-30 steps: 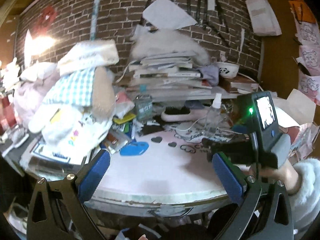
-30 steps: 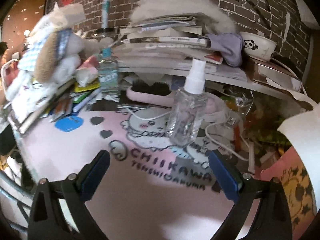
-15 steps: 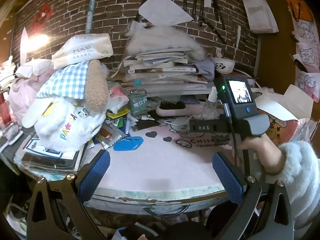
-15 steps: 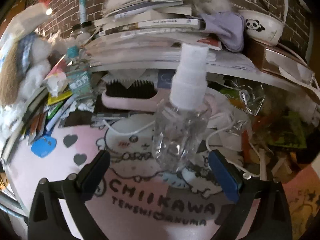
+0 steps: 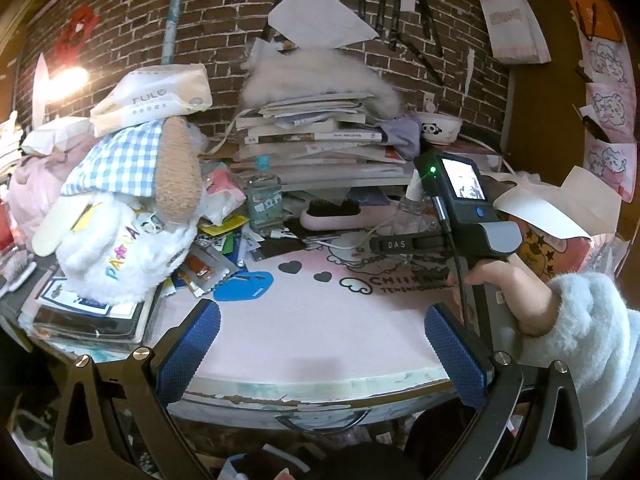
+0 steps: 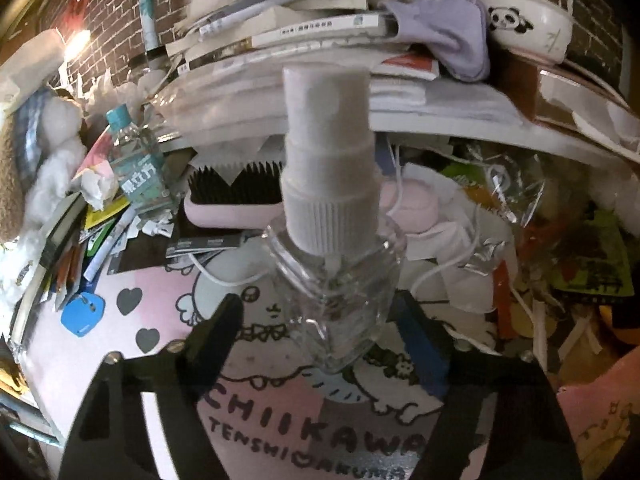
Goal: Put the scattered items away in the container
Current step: 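Move the right gripper down to the clear spray bottle, then grasp the clear spray bottle body with the right gripper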
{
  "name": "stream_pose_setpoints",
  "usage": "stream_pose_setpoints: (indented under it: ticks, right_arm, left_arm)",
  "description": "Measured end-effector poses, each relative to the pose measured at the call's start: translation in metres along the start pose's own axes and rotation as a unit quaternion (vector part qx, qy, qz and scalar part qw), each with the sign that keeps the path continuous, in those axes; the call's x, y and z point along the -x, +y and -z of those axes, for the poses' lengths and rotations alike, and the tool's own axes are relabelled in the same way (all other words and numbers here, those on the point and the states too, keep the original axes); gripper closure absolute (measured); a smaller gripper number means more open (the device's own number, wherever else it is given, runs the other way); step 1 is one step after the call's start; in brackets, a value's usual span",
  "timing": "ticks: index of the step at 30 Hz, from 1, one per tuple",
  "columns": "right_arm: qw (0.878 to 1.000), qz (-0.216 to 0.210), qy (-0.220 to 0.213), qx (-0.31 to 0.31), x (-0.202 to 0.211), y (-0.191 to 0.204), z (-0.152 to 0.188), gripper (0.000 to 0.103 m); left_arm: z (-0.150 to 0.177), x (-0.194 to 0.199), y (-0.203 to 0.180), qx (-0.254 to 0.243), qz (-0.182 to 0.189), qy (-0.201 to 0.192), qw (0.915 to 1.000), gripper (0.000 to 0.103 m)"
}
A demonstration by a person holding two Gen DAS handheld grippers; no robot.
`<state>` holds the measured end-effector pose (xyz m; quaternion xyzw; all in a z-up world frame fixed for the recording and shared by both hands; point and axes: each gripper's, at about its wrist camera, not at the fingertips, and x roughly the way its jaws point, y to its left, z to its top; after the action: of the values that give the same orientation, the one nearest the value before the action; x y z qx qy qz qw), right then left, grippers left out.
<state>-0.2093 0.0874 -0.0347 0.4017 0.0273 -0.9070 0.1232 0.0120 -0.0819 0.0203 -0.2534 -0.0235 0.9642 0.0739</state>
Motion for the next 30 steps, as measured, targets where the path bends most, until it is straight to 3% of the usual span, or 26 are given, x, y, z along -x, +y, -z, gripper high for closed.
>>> stream_pose_setpoints:
  ticks: [9,20,26,30]
  right_arm:
    - [1.000,-0.005,0.005,0.002,-0.005,-0.006,-0.003,0.056]
    - [1.000,-0.028,0.002,0.000,-0.001,-0.009,0.001,0.057]
    - [0.999,-0.020,-0.020,0.037,0.012,0.008,0.004,0.057]
    - [0.998,-0.038,-0.026,0.046,0.024,0.020,0.004,0.057]
  left_arm:
    - [0.002,-0.010,-0.007,-0.005,0.008,0.013,0.9999,0.001]
    - [0.001,-0.013,-0.008,-0.007,0.011,0.017,0.9998,0.001]
    - [0.000,-0.013,-0.008,-0.008,0.012,0.019,0.9997,0.001]
    - [0.002,-0.012,-0.006,-0.008,0.007,0.023,0.9997,0.001]
